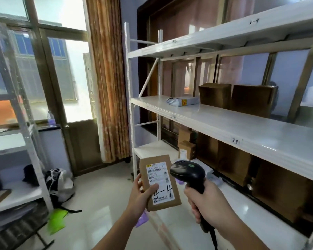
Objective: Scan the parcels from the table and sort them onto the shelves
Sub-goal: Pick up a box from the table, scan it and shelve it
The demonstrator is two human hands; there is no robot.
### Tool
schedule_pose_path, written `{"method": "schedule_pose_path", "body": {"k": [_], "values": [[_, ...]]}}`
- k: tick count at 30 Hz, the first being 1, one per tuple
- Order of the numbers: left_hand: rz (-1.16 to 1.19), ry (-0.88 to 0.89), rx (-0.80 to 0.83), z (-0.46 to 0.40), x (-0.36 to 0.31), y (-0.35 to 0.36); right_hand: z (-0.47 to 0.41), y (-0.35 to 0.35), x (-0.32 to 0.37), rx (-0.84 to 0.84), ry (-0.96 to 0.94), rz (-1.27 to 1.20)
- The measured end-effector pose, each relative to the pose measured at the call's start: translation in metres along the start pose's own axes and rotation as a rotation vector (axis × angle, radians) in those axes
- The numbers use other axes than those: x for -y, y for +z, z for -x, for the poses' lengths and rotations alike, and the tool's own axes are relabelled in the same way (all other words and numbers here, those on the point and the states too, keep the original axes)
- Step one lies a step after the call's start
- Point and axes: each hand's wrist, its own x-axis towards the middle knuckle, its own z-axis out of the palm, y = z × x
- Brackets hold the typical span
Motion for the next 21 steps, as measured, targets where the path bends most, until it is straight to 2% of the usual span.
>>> {"method": "schedule_pose_path", "body": {"k": [13,21], "values": [[-0.057,0.103,-0.083,-0.154,-0.051,-0.059,-0.191,0.054,0.042,0.133,-0.117,0.032],[-0.043,0.177,0.019,-0.268,-0.097,-0.099,-0.277,0.098,0.081,0.041,-0.147,0.041]]}}
